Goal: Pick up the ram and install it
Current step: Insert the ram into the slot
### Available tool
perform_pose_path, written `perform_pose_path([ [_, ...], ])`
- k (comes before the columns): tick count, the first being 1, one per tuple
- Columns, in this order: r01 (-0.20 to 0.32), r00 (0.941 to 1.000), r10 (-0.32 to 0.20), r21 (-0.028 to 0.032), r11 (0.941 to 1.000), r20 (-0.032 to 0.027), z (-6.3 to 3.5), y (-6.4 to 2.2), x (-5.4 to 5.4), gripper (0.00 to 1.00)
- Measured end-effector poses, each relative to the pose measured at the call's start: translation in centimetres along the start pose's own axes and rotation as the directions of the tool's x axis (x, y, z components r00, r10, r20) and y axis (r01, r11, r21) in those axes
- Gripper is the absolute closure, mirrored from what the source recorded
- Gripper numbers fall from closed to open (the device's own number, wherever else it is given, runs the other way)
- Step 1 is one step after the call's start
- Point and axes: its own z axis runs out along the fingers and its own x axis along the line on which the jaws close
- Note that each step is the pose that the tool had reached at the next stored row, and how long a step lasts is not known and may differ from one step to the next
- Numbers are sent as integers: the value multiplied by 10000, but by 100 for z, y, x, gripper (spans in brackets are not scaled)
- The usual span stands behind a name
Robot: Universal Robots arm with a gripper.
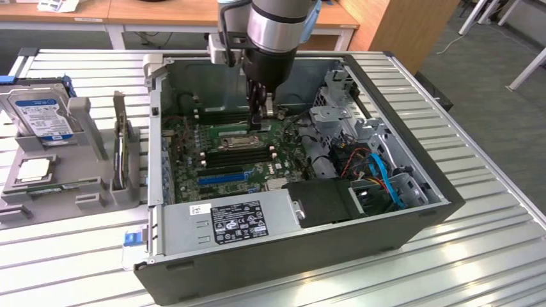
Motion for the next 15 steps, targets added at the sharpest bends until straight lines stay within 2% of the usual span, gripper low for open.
perform_pose_path([
  [15,0,10000,0,0,10000,0,123,-6,3,88],
])
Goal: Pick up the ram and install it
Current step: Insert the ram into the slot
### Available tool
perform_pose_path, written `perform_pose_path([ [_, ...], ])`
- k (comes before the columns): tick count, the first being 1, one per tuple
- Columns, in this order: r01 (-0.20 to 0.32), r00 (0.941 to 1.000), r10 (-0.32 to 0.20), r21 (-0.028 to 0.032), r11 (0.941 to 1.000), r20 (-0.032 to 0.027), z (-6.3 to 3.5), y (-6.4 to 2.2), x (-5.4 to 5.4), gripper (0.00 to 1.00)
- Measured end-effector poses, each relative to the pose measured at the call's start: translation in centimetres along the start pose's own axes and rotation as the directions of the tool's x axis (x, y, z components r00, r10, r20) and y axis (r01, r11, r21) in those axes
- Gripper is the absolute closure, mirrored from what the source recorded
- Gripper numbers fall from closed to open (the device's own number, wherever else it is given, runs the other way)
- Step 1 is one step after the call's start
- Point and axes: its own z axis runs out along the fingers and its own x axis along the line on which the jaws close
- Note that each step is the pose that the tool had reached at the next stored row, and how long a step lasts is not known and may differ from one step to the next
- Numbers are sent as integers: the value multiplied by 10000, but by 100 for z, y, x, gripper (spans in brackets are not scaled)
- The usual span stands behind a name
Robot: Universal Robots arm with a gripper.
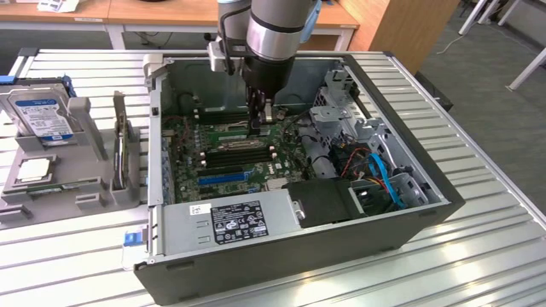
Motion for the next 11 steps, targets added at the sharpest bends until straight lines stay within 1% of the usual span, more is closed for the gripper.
perform_pose_path([
  [11,0,10000,0,0,10000,0,85,-3,3,88],
])
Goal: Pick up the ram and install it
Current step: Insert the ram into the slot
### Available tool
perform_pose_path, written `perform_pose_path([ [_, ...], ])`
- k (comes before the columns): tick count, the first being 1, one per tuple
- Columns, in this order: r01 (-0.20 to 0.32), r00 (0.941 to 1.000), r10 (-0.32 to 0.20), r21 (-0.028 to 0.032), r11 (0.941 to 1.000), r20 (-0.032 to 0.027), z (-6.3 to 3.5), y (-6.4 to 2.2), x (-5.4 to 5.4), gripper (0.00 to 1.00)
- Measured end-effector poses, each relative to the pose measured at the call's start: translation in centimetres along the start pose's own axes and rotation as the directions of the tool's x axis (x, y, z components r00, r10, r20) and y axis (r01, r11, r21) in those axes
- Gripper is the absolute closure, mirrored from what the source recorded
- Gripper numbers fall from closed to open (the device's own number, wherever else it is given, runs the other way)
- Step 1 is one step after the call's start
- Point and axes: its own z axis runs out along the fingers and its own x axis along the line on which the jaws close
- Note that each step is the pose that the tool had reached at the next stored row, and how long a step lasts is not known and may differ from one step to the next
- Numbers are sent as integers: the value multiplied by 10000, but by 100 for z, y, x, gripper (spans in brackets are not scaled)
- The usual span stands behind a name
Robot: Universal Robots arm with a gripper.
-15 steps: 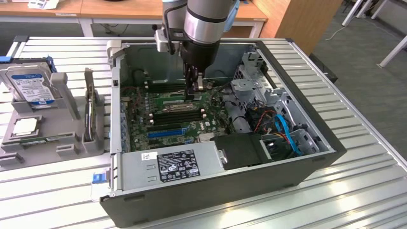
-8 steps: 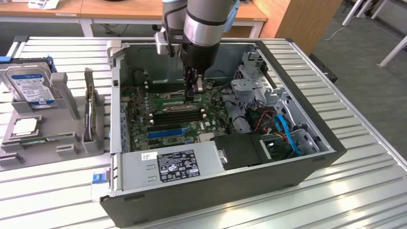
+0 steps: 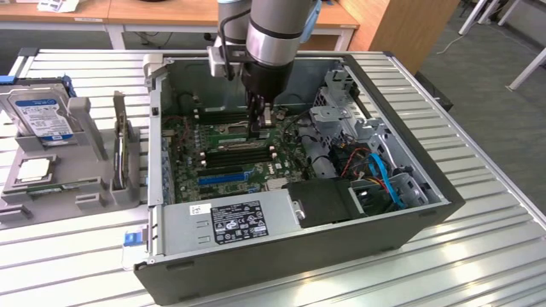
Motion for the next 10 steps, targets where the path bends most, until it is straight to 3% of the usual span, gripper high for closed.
perform_pose_path([
  [10,0,10000,0,-1,10000,0,84,-2,2,88],
])
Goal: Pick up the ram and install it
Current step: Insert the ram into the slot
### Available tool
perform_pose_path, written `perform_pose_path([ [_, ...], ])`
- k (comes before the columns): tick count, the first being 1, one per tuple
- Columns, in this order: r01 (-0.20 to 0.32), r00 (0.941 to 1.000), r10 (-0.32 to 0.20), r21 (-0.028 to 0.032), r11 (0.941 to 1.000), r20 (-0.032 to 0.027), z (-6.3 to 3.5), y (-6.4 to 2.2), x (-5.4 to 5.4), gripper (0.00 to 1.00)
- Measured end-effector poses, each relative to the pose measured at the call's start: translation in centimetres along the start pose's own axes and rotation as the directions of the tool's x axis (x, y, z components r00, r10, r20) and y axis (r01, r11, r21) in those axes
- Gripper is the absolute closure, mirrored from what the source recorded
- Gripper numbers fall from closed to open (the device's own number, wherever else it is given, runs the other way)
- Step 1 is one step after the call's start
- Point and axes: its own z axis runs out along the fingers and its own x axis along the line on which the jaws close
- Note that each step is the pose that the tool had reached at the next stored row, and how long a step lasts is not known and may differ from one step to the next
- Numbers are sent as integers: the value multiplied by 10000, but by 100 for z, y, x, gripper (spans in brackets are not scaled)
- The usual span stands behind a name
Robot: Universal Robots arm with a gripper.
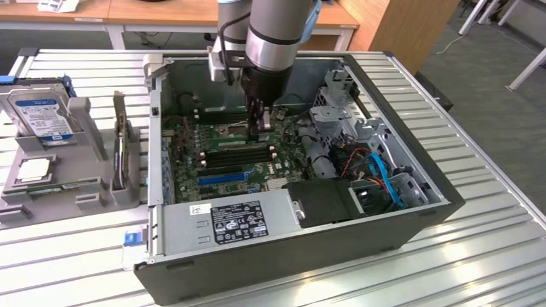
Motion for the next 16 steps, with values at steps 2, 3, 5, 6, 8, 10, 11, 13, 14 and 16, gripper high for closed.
perform_pose_path([
  [2,0,10000,0,1,10000,1,16,0,0,88],
  [3,0,10000,0,1,10000,0,23,-1,1,88],
  [5,0,10000,0,0,10000,0,33,-1,1,88],
  [6,-1,10000,1,0,10000,-2,33,0,1,88],
  [8,0,10000,0,-1,10000,-2,33,0,1,88],
  [10,0,10000,0,0,10000,0,34,0,1,88],
  [11,0,10000,0,0,10000,0,34,-1,1,88],
  [13,-2,10000,2,2,10000,4,36,0,6,88],
  [14,-2,10000,2,1,10000,1,34,0,12,88],
  [16,-1,10000,1,0,10000,1,34,-1,25,88],
])
